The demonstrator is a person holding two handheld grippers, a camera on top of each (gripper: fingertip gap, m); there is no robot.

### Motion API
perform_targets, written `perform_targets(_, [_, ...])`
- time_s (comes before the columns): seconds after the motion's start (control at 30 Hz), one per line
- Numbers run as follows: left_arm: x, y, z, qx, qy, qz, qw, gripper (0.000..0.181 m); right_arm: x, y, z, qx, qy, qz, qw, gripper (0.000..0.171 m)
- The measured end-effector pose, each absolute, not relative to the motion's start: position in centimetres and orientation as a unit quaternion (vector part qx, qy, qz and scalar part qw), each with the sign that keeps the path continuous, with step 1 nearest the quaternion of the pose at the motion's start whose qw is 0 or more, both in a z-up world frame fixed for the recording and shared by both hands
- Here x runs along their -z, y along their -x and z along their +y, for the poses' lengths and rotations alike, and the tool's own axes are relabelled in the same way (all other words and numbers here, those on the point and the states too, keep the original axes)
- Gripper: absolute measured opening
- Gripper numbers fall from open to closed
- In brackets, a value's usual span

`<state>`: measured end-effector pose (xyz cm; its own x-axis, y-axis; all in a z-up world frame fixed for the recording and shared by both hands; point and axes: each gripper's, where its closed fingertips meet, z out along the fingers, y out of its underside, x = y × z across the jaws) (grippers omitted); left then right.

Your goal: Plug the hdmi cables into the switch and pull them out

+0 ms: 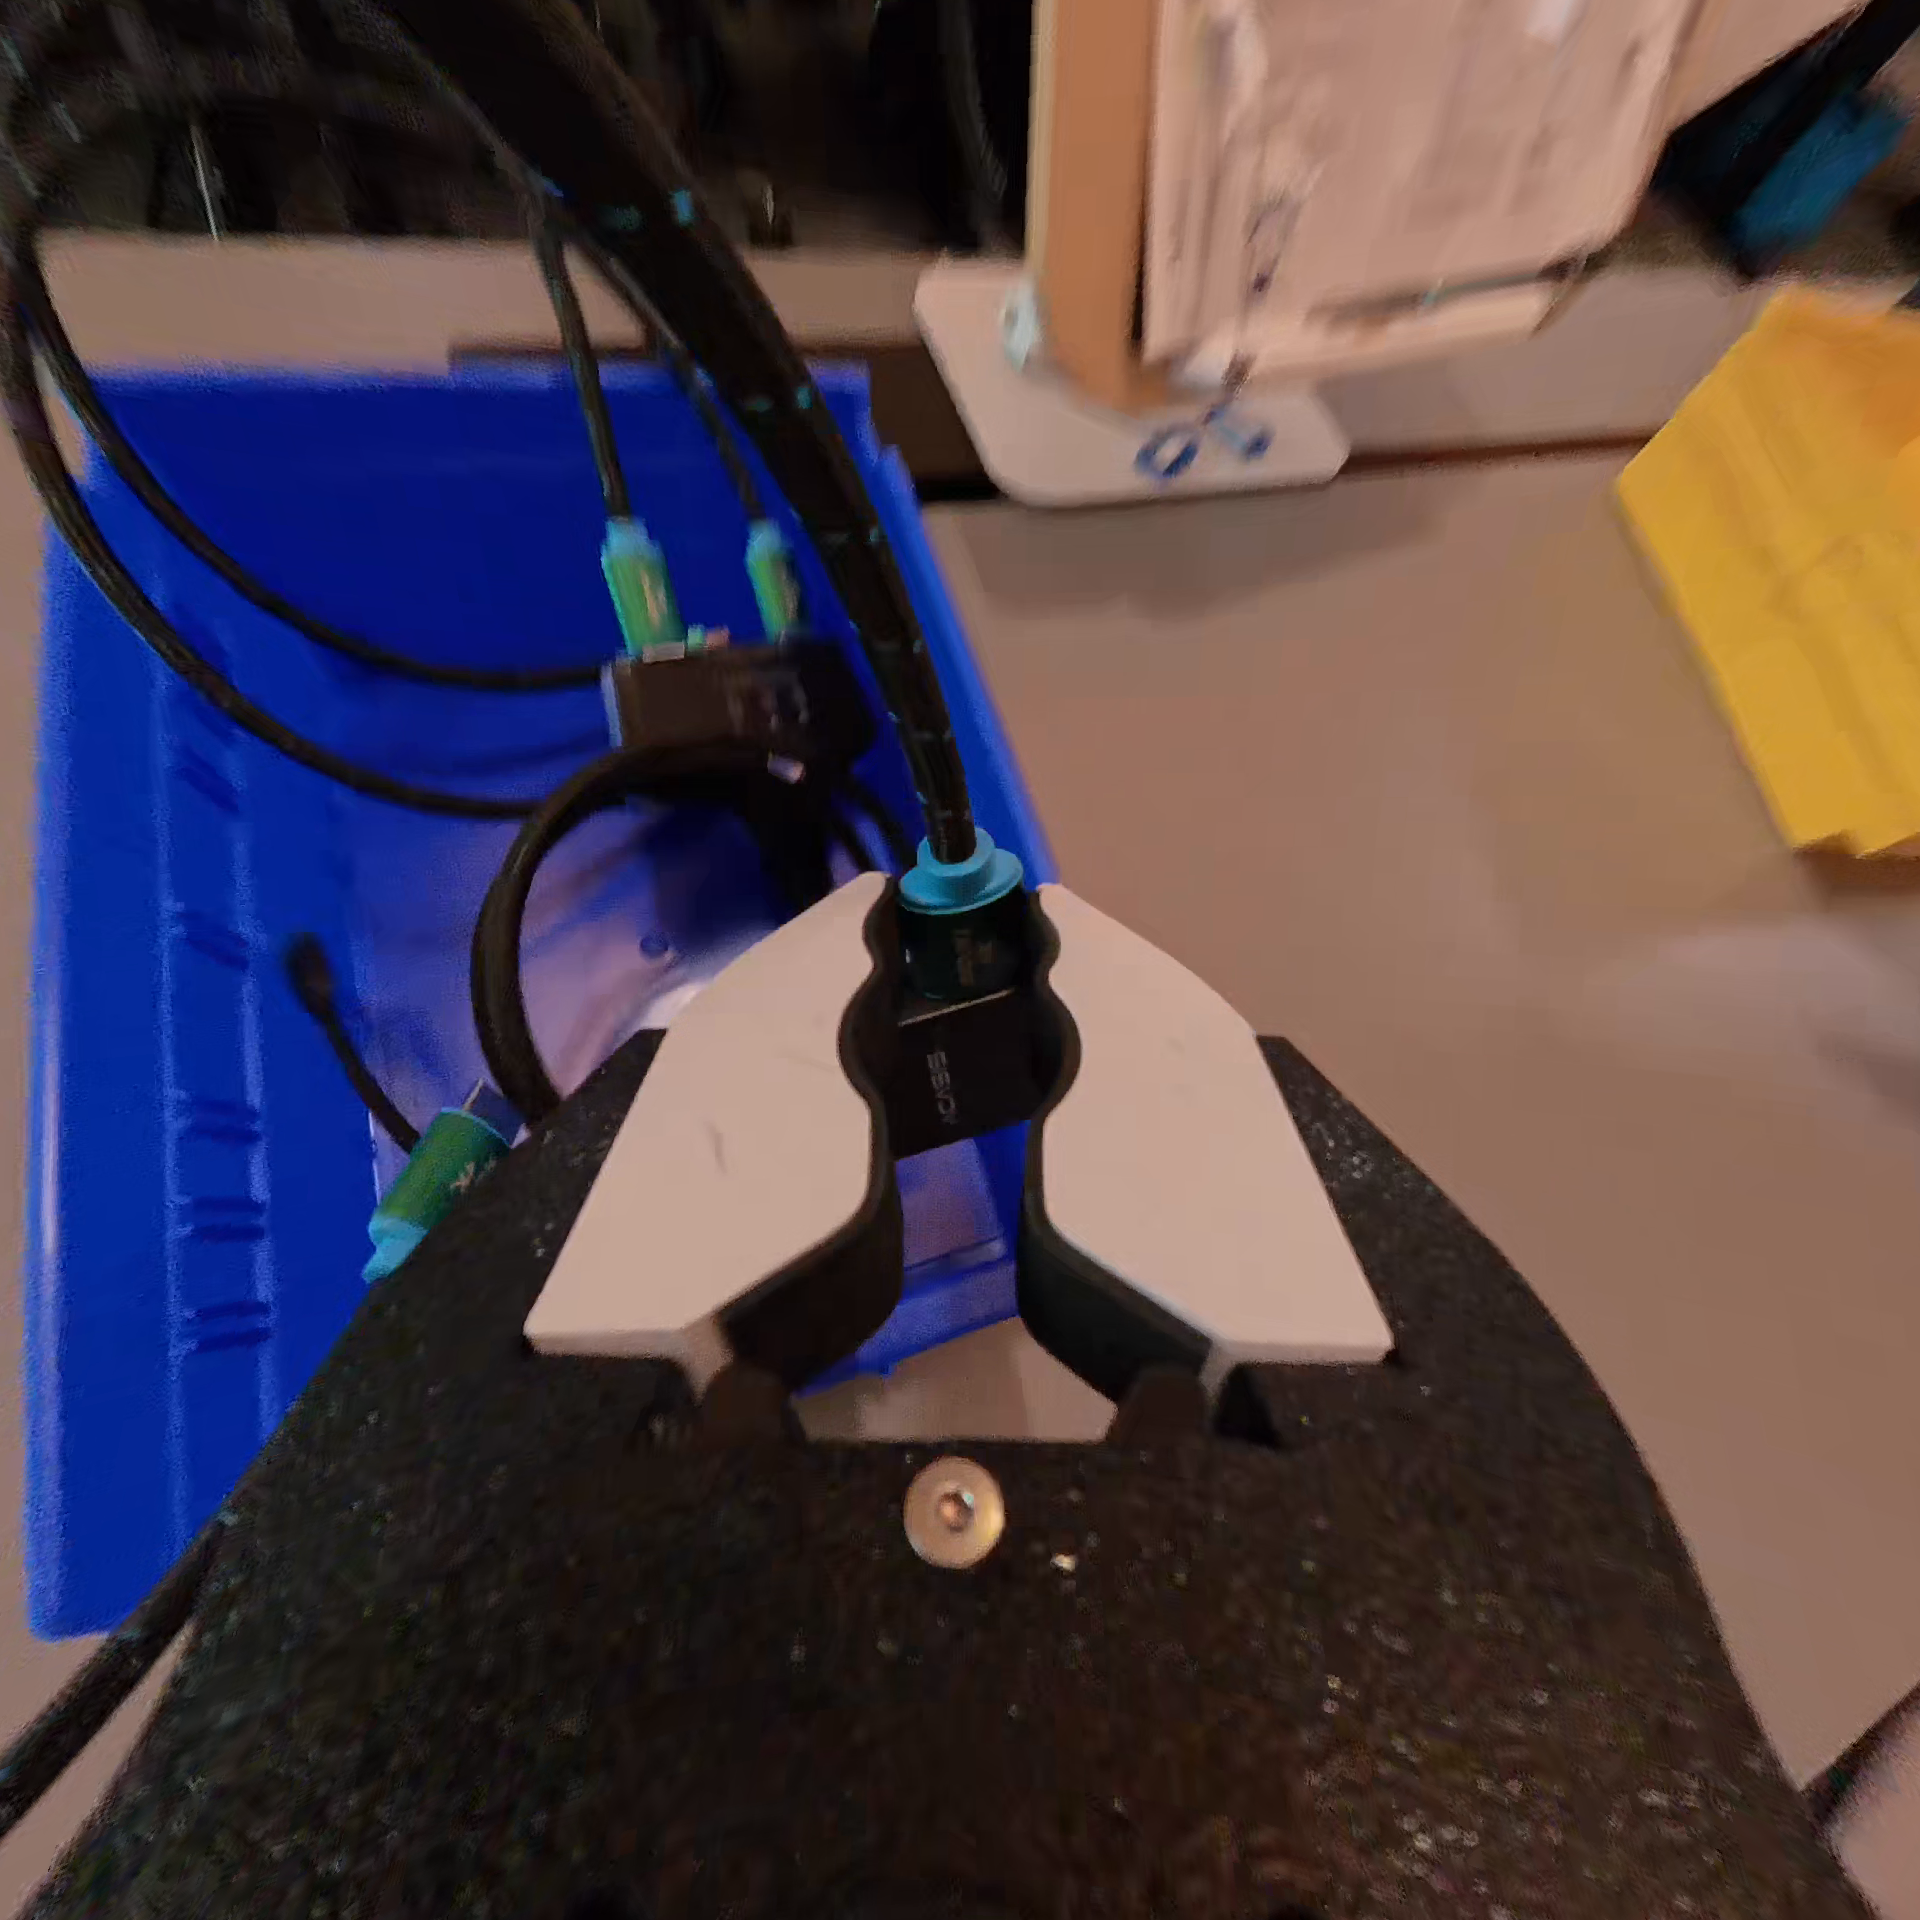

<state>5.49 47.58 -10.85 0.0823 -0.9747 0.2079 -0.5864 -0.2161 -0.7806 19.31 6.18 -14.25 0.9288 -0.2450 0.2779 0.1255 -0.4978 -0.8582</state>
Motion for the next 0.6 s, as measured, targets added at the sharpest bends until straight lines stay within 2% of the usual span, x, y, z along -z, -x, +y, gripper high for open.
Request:
perform_targets(0.03, [9.1, -5.4, 47.3, 0.390, 0.677, 0.560, 0.274, 0.021, 14.2, -19.0, 6.5, 0.187, 0.845, 0.031, 0.501, 0.076])
perform_targets(0.2, [0.8, -4.8, 41.5, 0.517, 0.598, 0.540, 0.288, 0.021, 12.6, -16.0, 9.8, 0.176, 0.810, 0.018, 0.559, 0.077])
perform_targets(0.37, [-2.9, -4.0, 28.7, 0.628, 0.498, 0.557, 0.217, 0.021, 8.4, -9.8, 13.9, 0.179, 0.720, -0.031, 0.670, 0.092])
perform_targets(0.53, [-2.1, -3.5, 17.5, 0.688, 0.459, 0.550, 0.117, 0.021, 4.2, -4.0, 14.2, 0.263, 0.618, -0.106, 0.733, 0.079])
perform_targets(0.6, [-1.7, -3.3, 14.3, 0.702, 0.447, 0.549, 0.074, 0.021, 3.4, -3.4, 13.6, 0.276, 0.606, -0.099, 0.739, 0.067])
